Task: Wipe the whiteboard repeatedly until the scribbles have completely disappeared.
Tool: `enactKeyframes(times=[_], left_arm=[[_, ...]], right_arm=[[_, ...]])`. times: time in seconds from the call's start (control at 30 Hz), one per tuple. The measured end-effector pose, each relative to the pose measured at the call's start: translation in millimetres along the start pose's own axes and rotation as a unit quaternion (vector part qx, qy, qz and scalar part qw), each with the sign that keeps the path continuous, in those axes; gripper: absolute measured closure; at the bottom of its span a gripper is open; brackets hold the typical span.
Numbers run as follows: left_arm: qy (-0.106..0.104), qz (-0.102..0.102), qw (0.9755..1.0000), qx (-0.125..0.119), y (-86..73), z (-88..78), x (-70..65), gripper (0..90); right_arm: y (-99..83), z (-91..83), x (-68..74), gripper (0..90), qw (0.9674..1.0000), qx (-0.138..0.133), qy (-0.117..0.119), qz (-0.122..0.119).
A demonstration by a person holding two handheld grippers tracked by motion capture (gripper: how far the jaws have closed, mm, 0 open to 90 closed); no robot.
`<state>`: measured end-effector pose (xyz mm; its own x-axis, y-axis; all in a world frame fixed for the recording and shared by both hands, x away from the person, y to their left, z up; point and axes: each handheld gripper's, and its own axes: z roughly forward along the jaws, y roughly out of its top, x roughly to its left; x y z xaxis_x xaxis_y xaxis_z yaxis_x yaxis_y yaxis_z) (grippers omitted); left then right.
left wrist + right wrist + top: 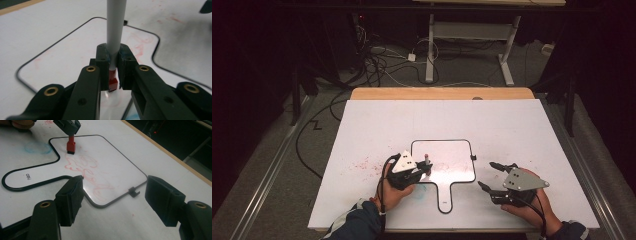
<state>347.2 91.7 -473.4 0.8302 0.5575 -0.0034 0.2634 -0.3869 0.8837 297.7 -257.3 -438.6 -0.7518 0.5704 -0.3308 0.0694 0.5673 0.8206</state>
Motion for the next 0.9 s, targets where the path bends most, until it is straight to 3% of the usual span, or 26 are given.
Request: enactKeyframes(times=[0.1, 0.27, 0.4, 0.7, 0.9], left_arm=[[0.021, -0.017, 0.9996, 0.001, -5.6, -9.7, 14.2, 79.1], [0.023, -0.022, 0.9995, 0.003, -8.7, -15.8, 16.6, 79.1], [0.007, -0.008, 0.9999, 0.009, -6.9, -14.9, 6.4, 79.1], [0.004, -0.012, 0.9998, 0.014, -5.4, -15.0, 4.0, 79.3], [-0.025, -0.013, 0.9996, 0.008, 1.3, -0.8, -4.3, 79.3]], right_arm=[[-0.3, -0.3, -0.2, 31.6, 1.0, 0.001, 0.0, -0.003], [0.6, -0.4, 1.0, 31.6, 1.0, 0.003, 0.0, -0.009], [0.9, 0.6, 2.8, 31.6, 0.9999, 0.007, 0.003, -0.014], [1.5, 0.7, 4.0, 31.7, 0.9998, 0.009, 0.003, -0.019], [2.2, -0.5, 3.7, 31.7, 0.9998, 0.007, 0.003, -0.018]])
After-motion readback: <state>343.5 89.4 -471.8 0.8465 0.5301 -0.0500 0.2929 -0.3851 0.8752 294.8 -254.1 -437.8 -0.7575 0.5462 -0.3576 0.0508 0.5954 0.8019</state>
